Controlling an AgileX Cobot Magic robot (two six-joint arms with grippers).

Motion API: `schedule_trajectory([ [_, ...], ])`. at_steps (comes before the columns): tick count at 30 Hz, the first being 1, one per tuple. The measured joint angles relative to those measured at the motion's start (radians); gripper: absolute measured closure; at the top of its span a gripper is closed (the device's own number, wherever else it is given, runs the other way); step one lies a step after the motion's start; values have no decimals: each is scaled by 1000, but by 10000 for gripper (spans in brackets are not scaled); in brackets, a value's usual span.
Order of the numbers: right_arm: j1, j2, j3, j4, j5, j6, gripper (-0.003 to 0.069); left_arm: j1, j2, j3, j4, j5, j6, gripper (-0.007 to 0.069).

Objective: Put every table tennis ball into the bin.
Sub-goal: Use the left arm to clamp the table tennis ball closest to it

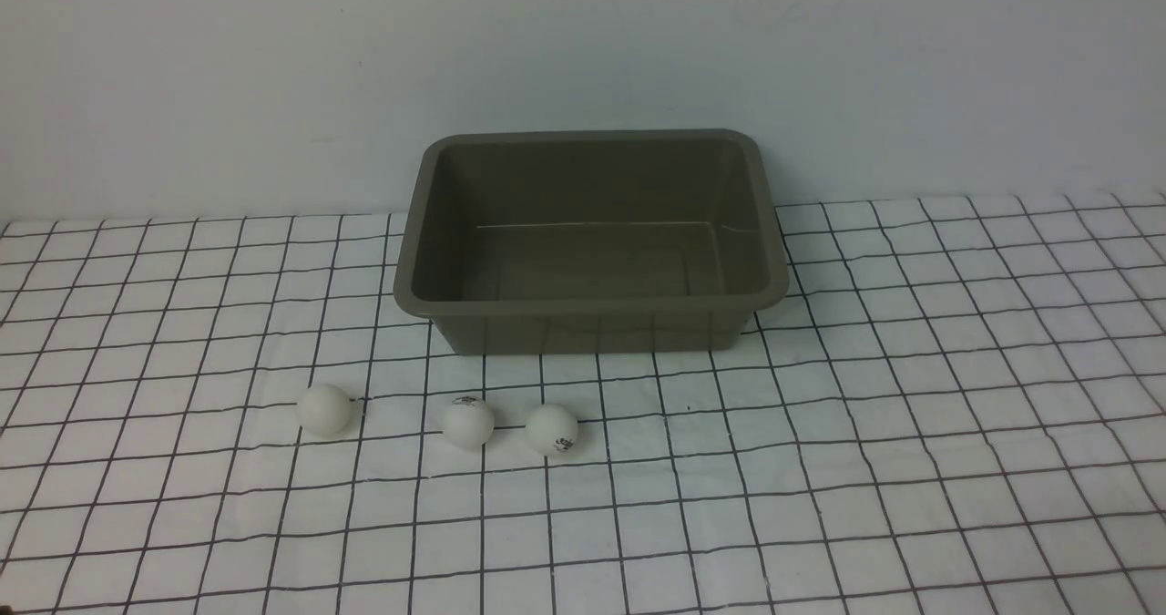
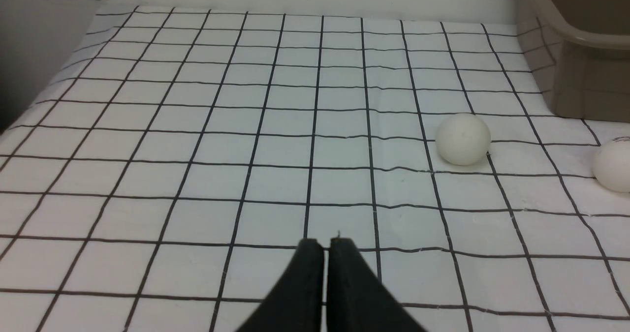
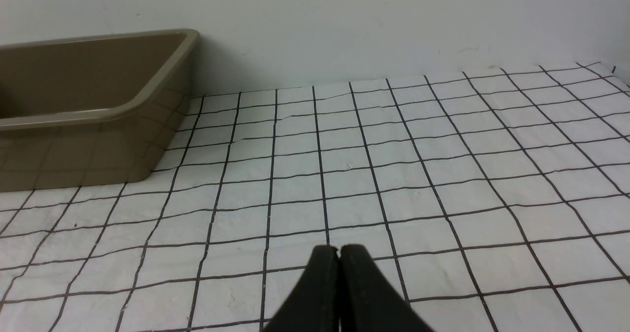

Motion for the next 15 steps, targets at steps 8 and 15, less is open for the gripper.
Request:
schedule_trajectory([
  [8,0,0,0,0,0,0,676,0,0,0,-151,-58,-101,629],
  [15,0,0,0,0,0,0,676,0,0,0,-329,-94,-158,629],
])
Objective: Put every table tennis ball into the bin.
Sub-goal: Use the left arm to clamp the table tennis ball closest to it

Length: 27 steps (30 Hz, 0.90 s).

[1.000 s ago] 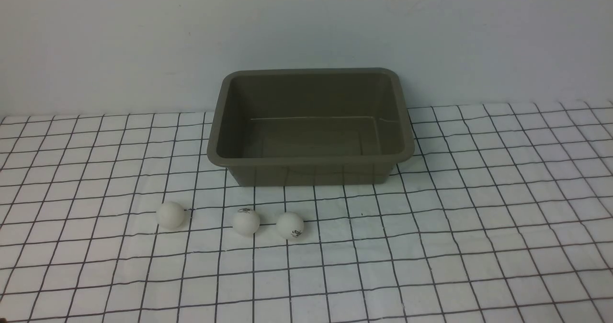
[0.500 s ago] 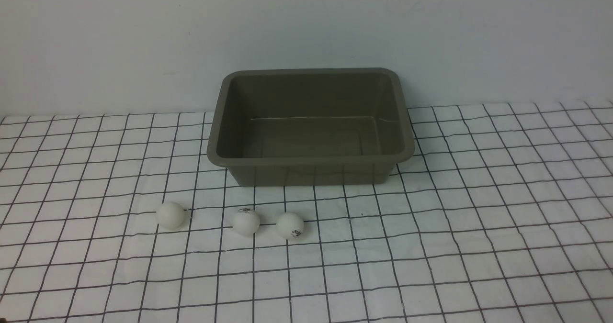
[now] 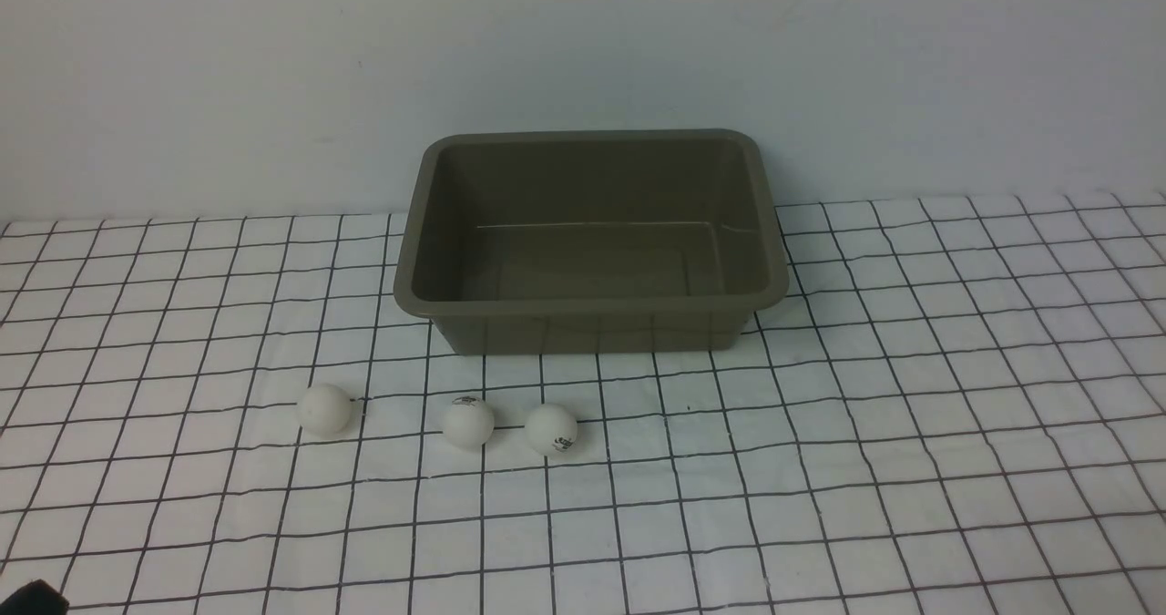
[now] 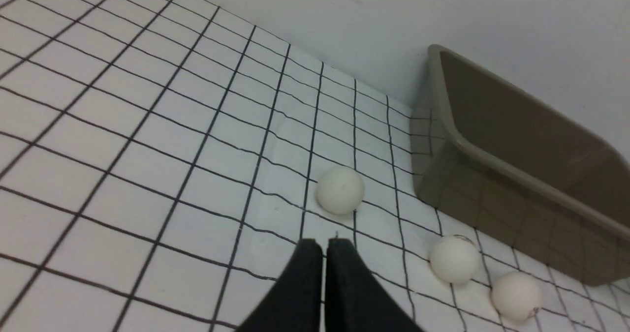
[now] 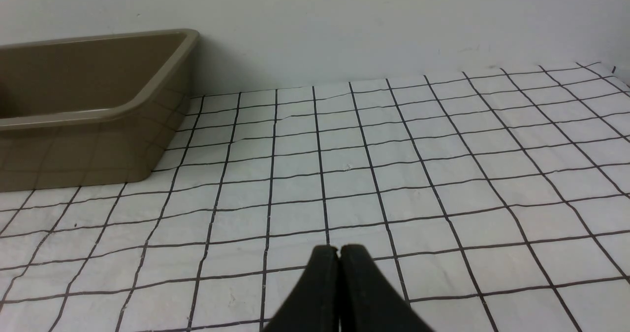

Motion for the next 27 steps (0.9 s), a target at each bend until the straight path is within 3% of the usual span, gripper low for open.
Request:
schedule_trajectory([
  [12,0,0,0,0,0,0,676,0,0,0,-280,-72,-73,629],
  [21,0,0,0,0,0,0,676,0,0,0,-334,-145,-74,629],
  [24,0,0,0,0,0,0,676,0,0,0,-403,-206,-105,629],
  [27,0,0,0,0,0,0,676,0,0,0,-476,-364,-127,629],
])
